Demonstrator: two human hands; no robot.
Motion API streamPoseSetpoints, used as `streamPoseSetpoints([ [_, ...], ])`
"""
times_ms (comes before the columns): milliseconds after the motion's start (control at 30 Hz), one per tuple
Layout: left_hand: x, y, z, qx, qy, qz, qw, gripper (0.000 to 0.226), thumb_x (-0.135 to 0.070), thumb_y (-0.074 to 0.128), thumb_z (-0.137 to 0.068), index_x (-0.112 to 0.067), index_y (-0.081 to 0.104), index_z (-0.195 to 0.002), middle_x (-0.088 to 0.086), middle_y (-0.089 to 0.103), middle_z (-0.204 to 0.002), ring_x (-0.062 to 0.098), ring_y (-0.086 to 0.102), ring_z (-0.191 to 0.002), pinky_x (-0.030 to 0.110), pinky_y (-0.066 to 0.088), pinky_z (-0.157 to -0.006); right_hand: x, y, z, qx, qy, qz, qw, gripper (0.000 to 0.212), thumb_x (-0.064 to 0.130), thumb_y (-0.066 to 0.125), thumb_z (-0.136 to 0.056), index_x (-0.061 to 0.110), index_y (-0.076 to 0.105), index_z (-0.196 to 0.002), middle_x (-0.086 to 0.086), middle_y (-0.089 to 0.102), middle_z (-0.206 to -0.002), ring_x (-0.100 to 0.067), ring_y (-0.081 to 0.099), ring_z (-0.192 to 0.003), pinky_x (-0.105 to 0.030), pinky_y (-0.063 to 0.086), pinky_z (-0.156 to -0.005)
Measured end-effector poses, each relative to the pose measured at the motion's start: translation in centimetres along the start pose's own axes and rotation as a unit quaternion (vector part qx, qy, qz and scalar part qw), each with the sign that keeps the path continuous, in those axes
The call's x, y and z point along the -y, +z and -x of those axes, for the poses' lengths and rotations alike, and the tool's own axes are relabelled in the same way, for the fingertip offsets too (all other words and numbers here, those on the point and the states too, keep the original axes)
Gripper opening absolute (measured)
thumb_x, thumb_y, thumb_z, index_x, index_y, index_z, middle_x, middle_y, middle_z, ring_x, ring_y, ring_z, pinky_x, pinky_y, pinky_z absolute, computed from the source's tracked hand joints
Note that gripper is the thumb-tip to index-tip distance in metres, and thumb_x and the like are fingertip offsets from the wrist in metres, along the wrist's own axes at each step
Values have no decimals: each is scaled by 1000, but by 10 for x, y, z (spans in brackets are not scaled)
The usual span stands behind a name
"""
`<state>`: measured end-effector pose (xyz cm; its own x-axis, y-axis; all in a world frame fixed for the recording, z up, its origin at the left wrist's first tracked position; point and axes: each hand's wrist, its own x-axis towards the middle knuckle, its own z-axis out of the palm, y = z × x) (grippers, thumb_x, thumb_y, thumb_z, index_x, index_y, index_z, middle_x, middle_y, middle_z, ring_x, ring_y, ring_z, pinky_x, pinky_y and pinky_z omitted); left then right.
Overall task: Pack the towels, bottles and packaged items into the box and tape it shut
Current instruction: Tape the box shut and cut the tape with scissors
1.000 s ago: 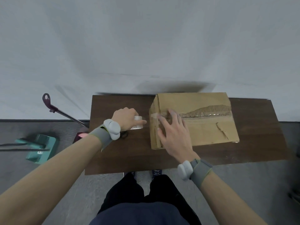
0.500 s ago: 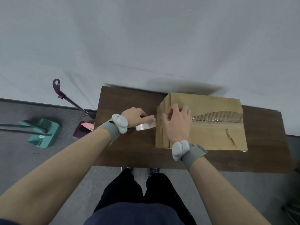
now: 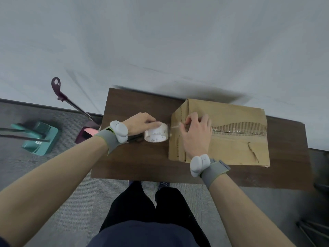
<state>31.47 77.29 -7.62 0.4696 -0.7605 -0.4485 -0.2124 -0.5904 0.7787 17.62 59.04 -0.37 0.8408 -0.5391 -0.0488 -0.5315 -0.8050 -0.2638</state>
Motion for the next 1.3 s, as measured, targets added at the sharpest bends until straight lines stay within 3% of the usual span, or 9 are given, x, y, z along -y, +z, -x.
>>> streamPoseSetpoints([
  [200,-16,-7,-8,-52,2,-86,995,62,-70,46,-90,-18,37,-58,-8,37,-51,10,37,-50,31,34,-56,0,4,5,-14,-3,7,1000,40,55,71,-91,26,43,-96,0,42,-107,-21,43,-101,-38,43,-92],
  [567,-30,-24,6,-47,0,-109,993,53,-63,47,-95,-27,46,-58,-8,47,-57,13,43,-56,32,33,-56,10,4,9,-21,21,-4,1000,30,39,72,-90,23,47,-96,-4,48,-109,-25,46,-105,-45,45,-97],
  [700,-42,-27,13,-36,-9,-139,990,52,-58,45,-100,-19,48,-66,-1,54,-68,20,48,-64,35,36,-61,21,9,28,-24,-113,-79,990,18,19,63,-89,24,46,-92,4,50,-98,-15,47,-90,-33,48,-81],
  [800,-47,-28,17,-31,-19,-144,989,53,-56,45,-100,-14,50,-70,2,56,-71,24,50,-68,38,42,-67,36,19,51,49,-220,-129,966,28,17,62,-86,30,37,-91,12,43,-91,-6,41,-79,-13,35,-67],
  [867,-50,-27,20,-36,-27,-149,988,55,-56,45,-100,-10,50,-71,4,57,-70,25,50,-67,38,43,-66,41,30,61,121,-245,-135,952,25,18,62,-88,29,40,-92,10,45,-92,-9,45,-77,-12,34,-63],
  [900,-50,-27,21,-40,-29,-149,988,56,-57,45,-100,-9,50,-71,4,56,-70,25,50,-66,38,42,-65,43,37,63,155,-247,-126,948,19,19,61,-90,26,44,-93,8,48,-95,-13,50,-78,-19,40,-63],
  [1034,-49,-21,26,-52,-31,-157,986,53,-59,43,-100,-19,48,-67,1,57,-70,24,51,-65,35,39,-61,44,62,55,256,-205,-48,943,9,21,55,-99,15,57,-107,-1,52,-114,-24,59,-93,-39,51,-70],
  [1167,-42,-16,31,-77,-26,-166,983,51,-59,42,-101,-23,45,-66,0,56,-68,25,54,-65,38,42,-65,41,90,43,322,-219,18,921,33,17,54,-102,9,55,-135,-7,48,-140,-30,58,-119,-43,52,-86],
  [1300,-39,-12,34,-117,-4,-176,977,50,-54,41,-104,-19,44,-69,-5,50,-62,16,46,-58,27,28,-58,42,113,39,303,-267,65,913,61,12,56,-101,6,34,-157,-14,40,-157,-33,46,-138,-43,46,-109],
])
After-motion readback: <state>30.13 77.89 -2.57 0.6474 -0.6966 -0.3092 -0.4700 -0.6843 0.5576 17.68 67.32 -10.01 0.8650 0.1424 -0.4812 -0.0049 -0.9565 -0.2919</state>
